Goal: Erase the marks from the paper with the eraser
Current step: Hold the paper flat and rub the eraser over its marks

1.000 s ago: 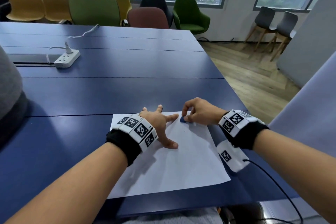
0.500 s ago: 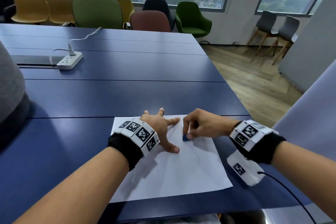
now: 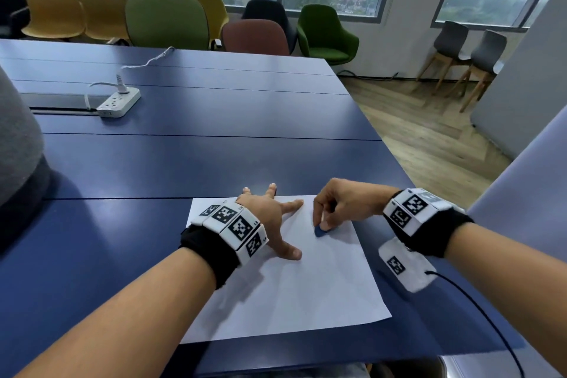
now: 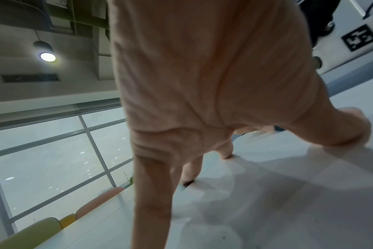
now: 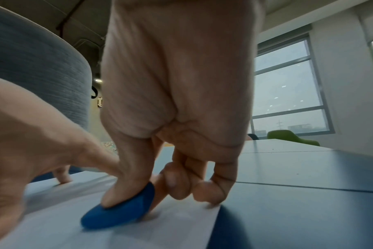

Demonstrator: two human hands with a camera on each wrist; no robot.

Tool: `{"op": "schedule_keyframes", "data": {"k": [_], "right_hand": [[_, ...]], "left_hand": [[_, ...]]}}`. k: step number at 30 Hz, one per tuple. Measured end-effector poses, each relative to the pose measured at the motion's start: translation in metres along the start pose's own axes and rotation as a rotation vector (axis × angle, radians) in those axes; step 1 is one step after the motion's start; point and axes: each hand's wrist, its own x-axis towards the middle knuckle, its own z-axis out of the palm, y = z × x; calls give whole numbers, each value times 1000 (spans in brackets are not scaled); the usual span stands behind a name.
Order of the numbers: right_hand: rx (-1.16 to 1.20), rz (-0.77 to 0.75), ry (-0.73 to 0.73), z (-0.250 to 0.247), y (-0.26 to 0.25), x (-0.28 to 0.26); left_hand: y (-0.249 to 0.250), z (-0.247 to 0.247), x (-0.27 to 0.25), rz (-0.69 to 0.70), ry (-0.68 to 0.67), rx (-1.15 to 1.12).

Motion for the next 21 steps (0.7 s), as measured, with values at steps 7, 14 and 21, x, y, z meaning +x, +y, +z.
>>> {"op": "schedule_keyframes", "data": {"k": [7,14,21], "right_hand": [[126,19,154,3,11,5],[141,39,173,-1,6,5],[95,4,-5,5,11,-9]], "left_hand": [[0,-1,1,-4,-9,2],[2,-3,-3,-5,-11,9],[1,1,1,-1,1,0]]}}
